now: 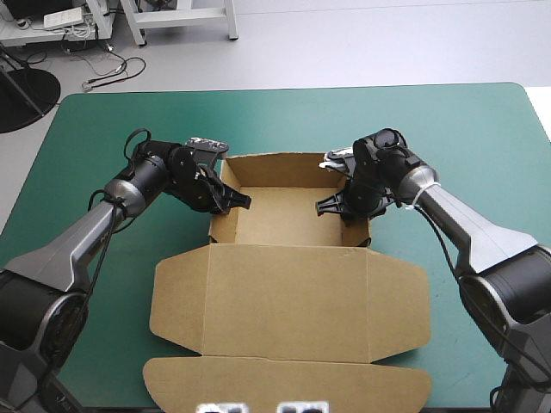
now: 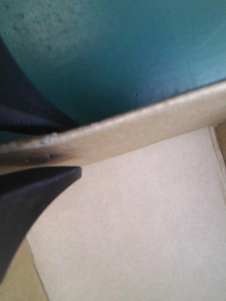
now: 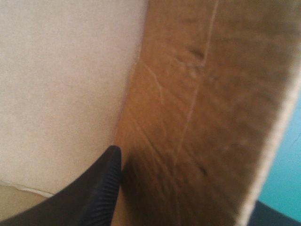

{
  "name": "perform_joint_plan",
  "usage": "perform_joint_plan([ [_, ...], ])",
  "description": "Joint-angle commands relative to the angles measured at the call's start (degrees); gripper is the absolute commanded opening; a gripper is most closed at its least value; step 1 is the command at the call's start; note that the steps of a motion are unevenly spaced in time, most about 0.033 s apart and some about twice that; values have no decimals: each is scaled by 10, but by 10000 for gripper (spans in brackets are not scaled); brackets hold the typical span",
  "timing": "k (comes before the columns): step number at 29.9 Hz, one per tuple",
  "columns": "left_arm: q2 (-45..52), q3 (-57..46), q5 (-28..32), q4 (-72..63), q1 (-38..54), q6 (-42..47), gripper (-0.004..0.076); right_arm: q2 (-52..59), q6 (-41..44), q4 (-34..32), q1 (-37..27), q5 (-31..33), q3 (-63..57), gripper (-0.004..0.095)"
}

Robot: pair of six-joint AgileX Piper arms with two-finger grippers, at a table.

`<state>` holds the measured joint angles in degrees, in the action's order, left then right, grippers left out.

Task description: Fold the box

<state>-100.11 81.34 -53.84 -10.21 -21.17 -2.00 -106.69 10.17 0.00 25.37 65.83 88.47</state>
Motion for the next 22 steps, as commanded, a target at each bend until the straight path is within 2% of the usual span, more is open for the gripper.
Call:
perform_joint_plan([
  [1,19,15,16,-24,-8,-8,348,26,-8,0,1,-8,19,490],
  [4,19,15,24,-19,-8,-8,501,26,-8,-18,1,15,37,488],
  [6,19,15,37,-15,-8,-8,536,28,-8,-35,1,32,55,488],
  [9,21,29,40,-10,-8,-8,535,38,-8,-67,1,47,93,489],
  [14,35,84,28,8,-8,-8,535,68,-8,-74,1,59,161,488],
  [18,57,131,1,41,-8,-4,533,111,-4,-67,1,59,178,485],
  [22,100,187,-34,51,-8,-1,487,165,13,-67,1,59,169,485],
])
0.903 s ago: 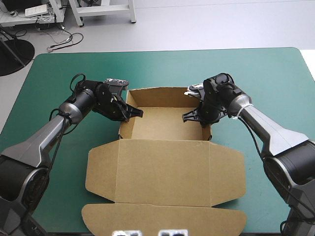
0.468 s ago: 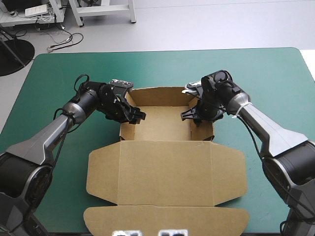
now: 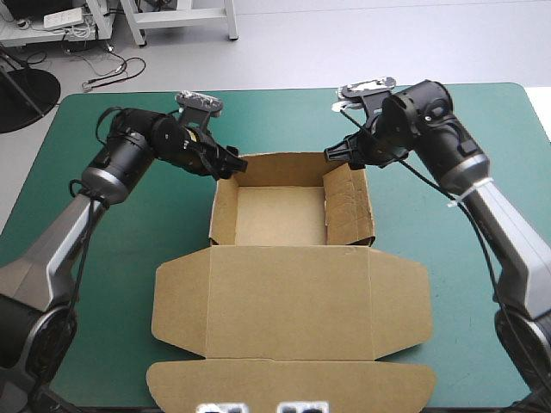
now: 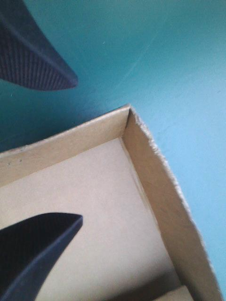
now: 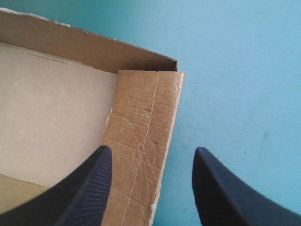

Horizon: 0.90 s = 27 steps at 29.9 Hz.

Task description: Fold the box

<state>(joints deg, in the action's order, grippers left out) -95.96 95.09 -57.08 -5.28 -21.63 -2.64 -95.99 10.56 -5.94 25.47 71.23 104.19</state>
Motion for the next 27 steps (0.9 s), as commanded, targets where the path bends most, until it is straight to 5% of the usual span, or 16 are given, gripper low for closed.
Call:
perform_joint_plan([
  [1,74,59,-5,2,-4,5,465,70,17,-7,0,5,7,485],
  [4,119,78,-9,2,-4,5,370,95,26,-7,0,5,-12,484],
  [11,239,82,-71,16,-4,-17,-7,95,38,-21,-1,-49,-117,465],
  [14,272,70,-104,33,-4,-17,-10,79,44,4,-18,-91,-155,461],
  [22,377,-74,-81,92,-4,8,-10,4,-39,171,-80,-138,-173,453],
  [27,460,-219,-38,95,-4,23,-10,-31,-64,172,-81,-142,-174,371],
])
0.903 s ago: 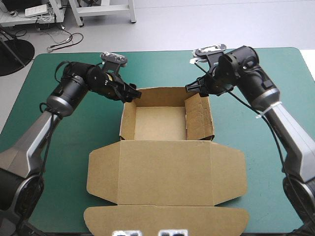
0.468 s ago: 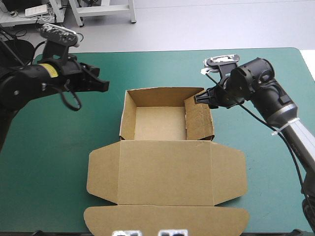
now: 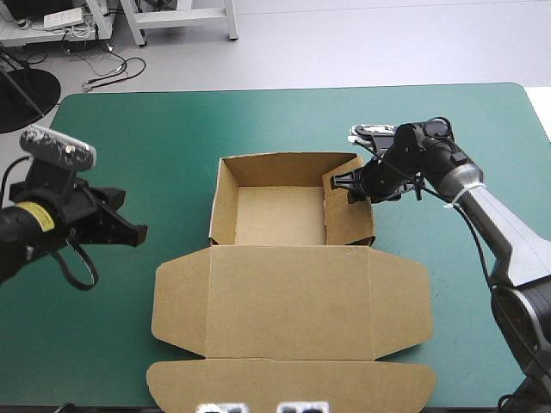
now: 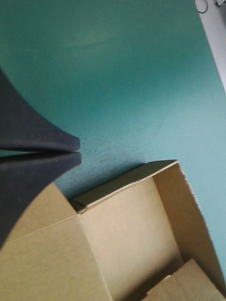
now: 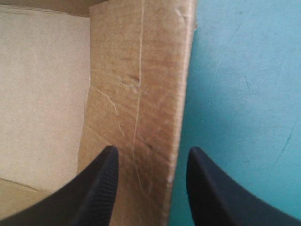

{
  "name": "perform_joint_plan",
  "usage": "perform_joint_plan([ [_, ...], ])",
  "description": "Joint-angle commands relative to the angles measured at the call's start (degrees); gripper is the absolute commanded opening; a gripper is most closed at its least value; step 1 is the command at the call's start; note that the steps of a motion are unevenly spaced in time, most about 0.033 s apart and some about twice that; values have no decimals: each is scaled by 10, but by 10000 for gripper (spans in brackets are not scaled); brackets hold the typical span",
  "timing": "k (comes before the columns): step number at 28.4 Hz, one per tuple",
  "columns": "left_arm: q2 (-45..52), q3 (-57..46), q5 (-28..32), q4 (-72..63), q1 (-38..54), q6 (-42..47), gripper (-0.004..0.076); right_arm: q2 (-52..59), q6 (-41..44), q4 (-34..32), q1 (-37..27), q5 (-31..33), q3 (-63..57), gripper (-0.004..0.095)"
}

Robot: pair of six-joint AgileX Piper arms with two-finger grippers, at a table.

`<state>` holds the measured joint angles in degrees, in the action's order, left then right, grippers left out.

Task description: Fold the box

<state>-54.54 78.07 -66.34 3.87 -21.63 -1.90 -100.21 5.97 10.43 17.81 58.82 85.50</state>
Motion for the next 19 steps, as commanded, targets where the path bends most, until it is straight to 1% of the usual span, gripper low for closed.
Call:
perform_joint_plan([
  [1,67,-82,62,3,-4,19,-10,3,-21,8,-5,-18,12,333],
  [3,114,-150,73,3,-4,19,-10,-6,-31,5,-5,-22,12,239],
  [4,140,-184,78,3,-4,19,-10,-12,-34,6,-5,-28,12,168],
  [6,188,-242,86,4,-4,28,-10,-16,-31,7,-5,-37,12,62],
  [7,215,-272,86,5,-4,38,-10,-16,-31,9,-5,-44,12,-21],
  [10,286,-337,74,13,-4,53,-10,-11,-31,6,-16,-39,23,-19],
  [12,329,-361,48,13,-4,60,-10,1,-31,-8,-35,-22,36,-19],
  [14,362,-363,19,20,-4,60,-10,16,-31,-28,-62,-9,53,-19],
  [16,384,-363,-4,39,-4,60,-10,34,-31,-50,-104,4,69,-19],
  [17,400,-363,-23,59,-4,62,-10,47,-35,-70,-156,17,80,-19],
  [19,408,-363,-35,66,-4,62,-10,53,-45,-97,-208,29,84,-19],
])
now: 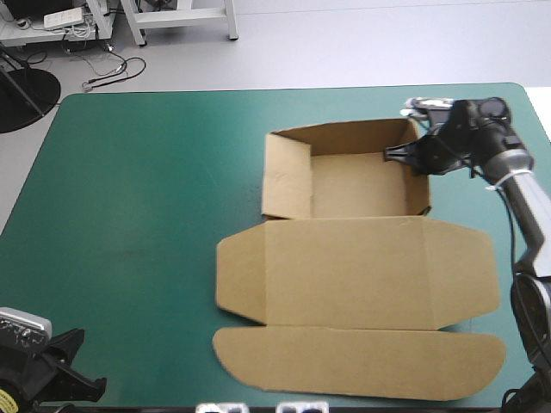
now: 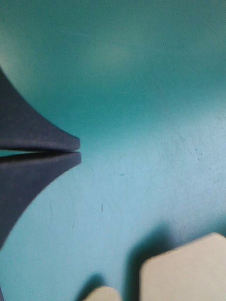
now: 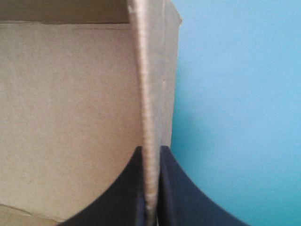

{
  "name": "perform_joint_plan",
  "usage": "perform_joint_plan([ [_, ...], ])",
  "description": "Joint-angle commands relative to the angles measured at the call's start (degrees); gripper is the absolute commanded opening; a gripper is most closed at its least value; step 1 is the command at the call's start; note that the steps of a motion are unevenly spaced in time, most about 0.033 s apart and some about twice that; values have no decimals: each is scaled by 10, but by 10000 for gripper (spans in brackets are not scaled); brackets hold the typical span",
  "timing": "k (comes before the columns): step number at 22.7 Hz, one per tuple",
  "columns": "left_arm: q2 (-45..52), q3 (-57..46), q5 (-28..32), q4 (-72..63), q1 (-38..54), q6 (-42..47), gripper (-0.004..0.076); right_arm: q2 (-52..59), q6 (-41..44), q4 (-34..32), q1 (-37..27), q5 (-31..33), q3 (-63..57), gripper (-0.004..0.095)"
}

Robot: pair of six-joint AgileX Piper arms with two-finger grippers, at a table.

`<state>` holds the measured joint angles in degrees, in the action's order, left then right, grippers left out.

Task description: Fold the box

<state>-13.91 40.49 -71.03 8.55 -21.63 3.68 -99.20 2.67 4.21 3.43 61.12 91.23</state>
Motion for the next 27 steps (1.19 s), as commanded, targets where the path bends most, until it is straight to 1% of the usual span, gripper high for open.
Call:
perform_joint_plan([
  [1,3,12,6,19,-4,6,-10,43,-16,-51,-94,15,30,-19],
  [3,3,12,0,19,-4,6,-10,40,-19,-86,-149,29,30,-18],
  [6,3,12,4,23,-4,6,-10,31,-23,-122,-212,32,30,-18],
  [8,3,12,4,31,-4,6,-10,25,-54,-124,-243,32,30,-3],
  [9,3,12,4,37,-4,6,-10,21,-80,-126,-253,33,30,28],
  [10,3,12,4,43,-4,6,-10,17,-95,-126,-259,36,30,69],
  [11,3,12,4,50,-4,6,-10,7,-93,-137,-266,40,30,219],
  [12,3,12,4,54,-4,6,-10,6,-88,-146,-266,40,30,304],
  [13,3,12,2,59,-4,6,-10,2,-89,-156,-266,40,31,445],
  [15,3,12,2,67,-4,6,-10,5,-90,-156,-266,46,41,510],
  [17,3,12,1,73,-4,5,-10,16,-91,-149,-266,71,54,509],
  [18,3,12,1,72,-4,5,-10,27,-91,-136,-266,87,58,508],
  [19,3,12,1,59,-4,5,-10,54,-91,-104,-265,106,59,501],
  [21,3,12,1,17,-4,-1,-10,109,-117,-13,-264,106,38,380],
  [22,3,11,1,-11,-4,-1,-10,146,-149,52,-264,106,22,283],
  [23,3,8,6,-24,-4,5,-10,177,-155,88,-264,106,5,231],
  [24,8,-2,11,-26,-4,1,-10,222,-158,122,-264,106,-23,215],
  [25,11,-12,19,-20,-4,3,-10,266,-168,141,-264,106,-48,214],
  [26,19,-28,29,-12,-4,0,-10,318,-183,151,-264,106,-85,214],
  [27,24,-37,35,-10,-4,1,-10,344,-191,158,-264,105,-104,214],
])
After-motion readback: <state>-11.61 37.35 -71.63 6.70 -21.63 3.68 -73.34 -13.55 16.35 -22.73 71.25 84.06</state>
